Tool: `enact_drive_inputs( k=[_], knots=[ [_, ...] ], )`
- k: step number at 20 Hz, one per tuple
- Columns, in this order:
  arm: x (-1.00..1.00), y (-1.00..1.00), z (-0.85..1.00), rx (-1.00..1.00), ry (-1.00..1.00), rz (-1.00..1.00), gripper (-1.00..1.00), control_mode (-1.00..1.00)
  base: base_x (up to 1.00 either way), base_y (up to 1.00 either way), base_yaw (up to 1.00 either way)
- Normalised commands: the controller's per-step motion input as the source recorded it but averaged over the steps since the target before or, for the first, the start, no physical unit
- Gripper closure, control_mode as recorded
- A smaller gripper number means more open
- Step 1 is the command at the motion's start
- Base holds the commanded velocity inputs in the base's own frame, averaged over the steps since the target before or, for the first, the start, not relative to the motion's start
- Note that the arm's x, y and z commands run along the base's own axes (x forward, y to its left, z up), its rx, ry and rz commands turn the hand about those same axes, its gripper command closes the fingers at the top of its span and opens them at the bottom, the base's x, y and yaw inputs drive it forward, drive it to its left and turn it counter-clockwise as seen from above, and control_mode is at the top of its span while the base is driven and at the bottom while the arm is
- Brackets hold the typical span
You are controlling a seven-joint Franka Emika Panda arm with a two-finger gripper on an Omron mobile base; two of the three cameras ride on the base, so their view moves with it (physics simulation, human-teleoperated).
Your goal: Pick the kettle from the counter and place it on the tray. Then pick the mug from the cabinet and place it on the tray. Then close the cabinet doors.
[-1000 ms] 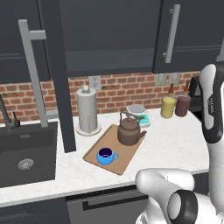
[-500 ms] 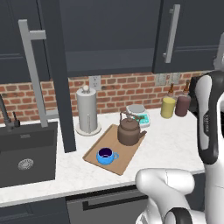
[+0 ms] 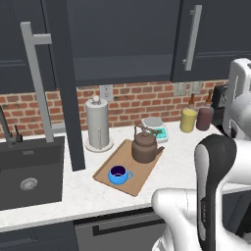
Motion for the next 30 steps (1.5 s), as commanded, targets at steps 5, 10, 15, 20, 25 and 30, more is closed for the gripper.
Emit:
enact_drive_inputs(
  k=[5, 10, 15, 20, 25, 30],
  knots=[
    [-0.96, 1.0, -0.06, -0.07, -0.01, 0.0, 1.0, -1.0, 0.0, 0.0, 0.0],
    [-0.36, 0.88, -0.07, -0.05, 0.0, 0.0, 1.0, -1.0, 0.0, 0.0, 0.0],
    [-0.03, 0.62, -0.07, -0.04, 0.0, 0.0, 1.0, -1.0, 0.0, 0.0, 0.0],
    [0.0, 0.66, -0.18, -0.03, 0.0, 0.0, 1.0, -1.0, 0.0, 0.0, 0.0],
    [0.0, 0.55, -0.28, -0.04, 0.0, 0.0, 1.0, -1.0, 0.0, 0.0, 0.0],
    [0.0, 0.36, -0.24, -0.04, -0.04, 0.0, 1.0, -1.0, 0.0, 0.0, 0.0]
  ],
)
